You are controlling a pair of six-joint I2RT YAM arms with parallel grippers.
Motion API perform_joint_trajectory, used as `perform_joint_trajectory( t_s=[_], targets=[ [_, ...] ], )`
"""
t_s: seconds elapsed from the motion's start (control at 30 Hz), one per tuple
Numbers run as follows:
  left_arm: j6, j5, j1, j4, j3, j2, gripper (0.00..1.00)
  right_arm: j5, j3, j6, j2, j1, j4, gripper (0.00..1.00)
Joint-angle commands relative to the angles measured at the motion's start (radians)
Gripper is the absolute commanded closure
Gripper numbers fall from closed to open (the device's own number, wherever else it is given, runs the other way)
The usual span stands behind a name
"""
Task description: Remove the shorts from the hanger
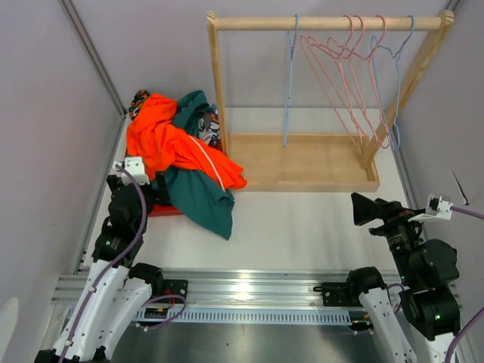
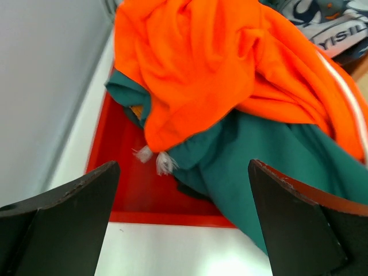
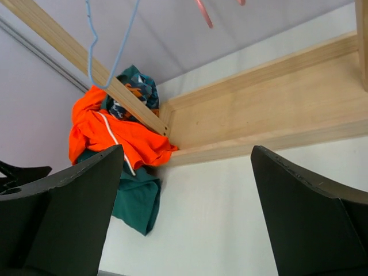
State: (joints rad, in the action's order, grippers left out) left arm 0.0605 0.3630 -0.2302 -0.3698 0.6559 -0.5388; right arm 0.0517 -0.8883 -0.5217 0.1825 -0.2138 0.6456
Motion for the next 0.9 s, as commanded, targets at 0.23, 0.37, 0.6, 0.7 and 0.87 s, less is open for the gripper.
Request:
perform_joint_trajectory(
  t_s=[0.23,0.37,0.6,0.7,0.87],
  targets=[
    [-0.068,-0.044,-0.006,0.385,-0.255,0.128,0.01,-0.019,0.08,0.037,-0.021,0.001,-0.023,0.01],
    [-0.025,0.043,-0.006,0.659,-0.392,0.077,0.01,-0.039,0.098,0.02,-0.012,0.002,-0.063,0.01],
    [-0.1,0.085,-0.004,1.174,-0.559,-0.2,0.01,-0.142,0.123,0.043,0.035,0.002,-0.086,0.0],
    [-0.154,0.007,0.018,1.353,-0.569,-0.387,0.01,-0.125,0.118,0.061,0.057,-0.002,-0.092,0.01],
    [-0.154,-0.14,0.08,1.529,-0.563,-0.604,0.01,-0.122,0.138,0.057,0.083,-0.002,-0.133,0.01]
  ],
)
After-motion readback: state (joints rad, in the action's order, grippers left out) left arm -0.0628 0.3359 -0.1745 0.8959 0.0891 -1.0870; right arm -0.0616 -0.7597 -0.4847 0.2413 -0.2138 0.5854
